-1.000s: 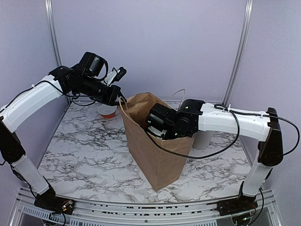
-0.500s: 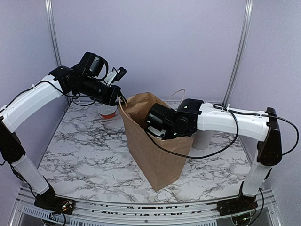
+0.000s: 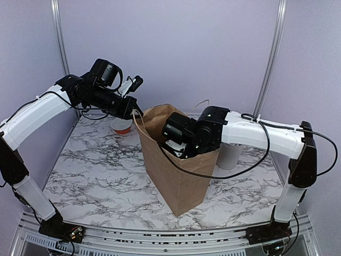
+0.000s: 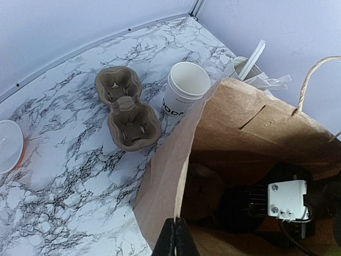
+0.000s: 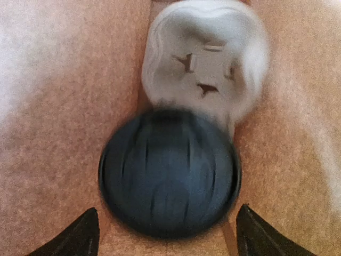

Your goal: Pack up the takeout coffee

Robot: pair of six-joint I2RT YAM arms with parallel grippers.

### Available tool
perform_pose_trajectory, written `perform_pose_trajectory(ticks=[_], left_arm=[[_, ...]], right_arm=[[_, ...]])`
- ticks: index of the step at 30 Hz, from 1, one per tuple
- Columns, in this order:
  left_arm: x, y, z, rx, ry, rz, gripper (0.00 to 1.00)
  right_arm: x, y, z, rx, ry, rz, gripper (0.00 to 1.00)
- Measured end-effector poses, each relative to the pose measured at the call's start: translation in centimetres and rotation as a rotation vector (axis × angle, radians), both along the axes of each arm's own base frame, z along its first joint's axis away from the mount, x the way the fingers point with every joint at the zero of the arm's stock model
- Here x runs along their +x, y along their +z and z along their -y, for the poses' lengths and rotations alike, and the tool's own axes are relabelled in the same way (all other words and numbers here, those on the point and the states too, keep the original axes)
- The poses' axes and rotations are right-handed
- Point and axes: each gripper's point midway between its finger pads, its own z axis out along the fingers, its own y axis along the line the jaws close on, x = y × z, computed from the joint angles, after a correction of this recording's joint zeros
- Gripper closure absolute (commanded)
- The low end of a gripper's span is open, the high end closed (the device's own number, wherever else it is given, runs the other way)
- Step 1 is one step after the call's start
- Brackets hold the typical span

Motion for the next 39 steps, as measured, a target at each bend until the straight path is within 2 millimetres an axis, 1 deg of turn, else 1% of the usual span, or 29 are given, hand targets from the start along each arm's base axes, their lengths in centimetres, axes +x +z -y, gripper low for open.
perform_pose_trajectory(ticks=[9,15,16,21,29,34,39], left_arm=[[0.0,0.0,0.0,0.000,0.000,0.000,1.00],[0.1,0.0,-0.1,0.005,0.007,0.004,1.00],[0.2,0.0,-0.1,0.006,0.009,0.005,1.00],[0.4,-0.1,-0.3,0.014,0.020,0.011,1.00],[0.6,0.0,-0.7,0.031,0.041,0.021,1.00],[0.7,0.2,-1.0,0.042,0.053,0.025,1.00],[0.7,0.0,-1.2,0.053,0.061,0.023,1.00]], right_arm=[[-0.1,1.1,-0.3,0.008,0.007,0.006,0.08],[0.5,3.2,-1.1,0.053,0.004,0.043,0.07],[0.5,3.3,-1.1,0.055,0.004,0.045,0.07],[0.9,4.8,-1.5,0.084,0.003,0.072,0.07],[1.9,7.8,-2.4,0.143,0.012,0.138,0.07],[2.5,9.2,-2.9,0.168,0.015,0.179,0.06],[3.3,10.6,-3.8,0.203,0.023,0.223,0.06]])
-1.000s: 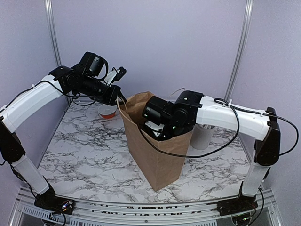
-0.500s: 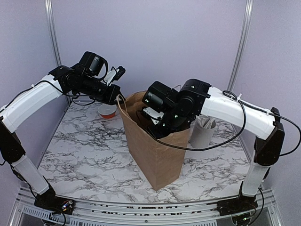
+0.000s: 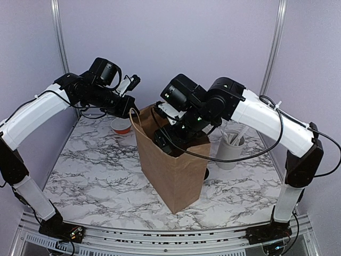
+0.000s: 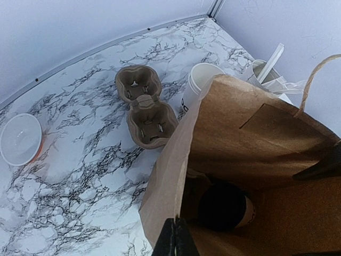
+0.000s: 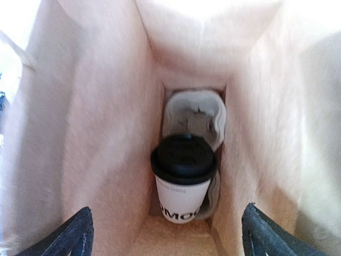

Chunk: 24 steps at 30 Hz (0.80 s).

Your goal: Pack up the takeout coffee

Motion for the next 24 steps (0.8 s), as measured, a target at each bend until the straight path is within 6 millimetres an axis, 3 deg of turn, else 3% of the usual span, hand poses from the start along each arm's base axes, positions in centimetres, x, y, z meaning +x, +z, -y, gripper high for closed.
perform_pose_trajectory(ticks=[12,24], left_arm=[[0.0,0.1,-1.3,0.026,0.031,-0.008,1.00],[-0.5,0.1,-3.3,0.055,0.064,-0.034,1.00]], right_arm=[[3.1,3.9,-1.7,0.149,0.008,0.094,0.06],[7.0,7.6,-1.1,0.275,-0.019,0.184,0.06]])
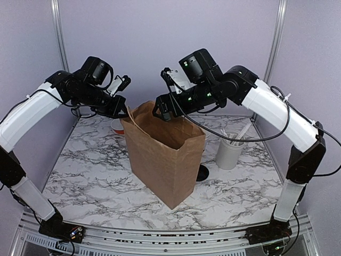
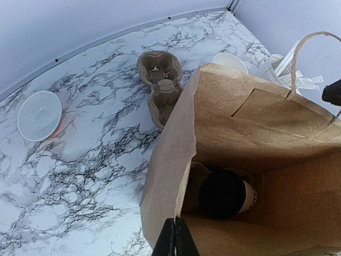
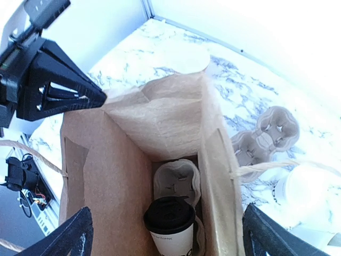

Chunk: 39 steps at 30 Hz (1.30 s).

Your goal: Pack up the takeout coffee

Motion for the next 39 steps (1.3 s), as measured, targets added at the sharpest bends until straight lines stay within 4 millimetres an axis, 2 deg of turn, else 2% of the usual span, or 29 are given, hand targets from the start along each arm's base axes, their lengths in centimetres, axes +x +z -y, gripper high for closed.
perform_pose_trajectory(ticks=[6,13,18,24,27,31,35,39], left_arm=[[0.0,0.1,-1.1,0.015,0.024,-0.005,1.00],[-0.1,0.3,-2.7,0.028,0.057,-0.003,1.00],[-0.3,0.3,-3.6,0.034,0.077,-0.003,1.00],[-0.5,0.0,-4.1,0.043,0.091,-0.006,1.00],[-0.5,0.0,-4.2,0.044,0.097,-0.006,0.93],[-0.6,0.2,-4.4,0.039,0.114,-0.006,0.84],[-0.7,0.3,-4.6,0.038,0.122,-0.001,0.70],[-0.6,0.4,-4.6,0.031,0.127,0.002,0.56]], right_arm=[[0.5,2.5,0.7,0.054,-0.007,0.055,0.05],[1.3,5.0,3.3,0.104,-0.057,0.117,0.05],[1.7,5.4,5.3,0.118,-0.091,0.133,0.05],[2.0,4.6,6.4,0.114,-0.110,0.134,0.05],[2.1,3.7,6.9,0.102,-0.116,0.125,0.05],[3.1,2.6,8.6,0.089,-0.156,0.115,0.05],[3.6,1.9,10.5,0.080,-0.193,0.111,0.05],[3.3,1.3,11.4,0.076,-0.204,0.109,0.05]])
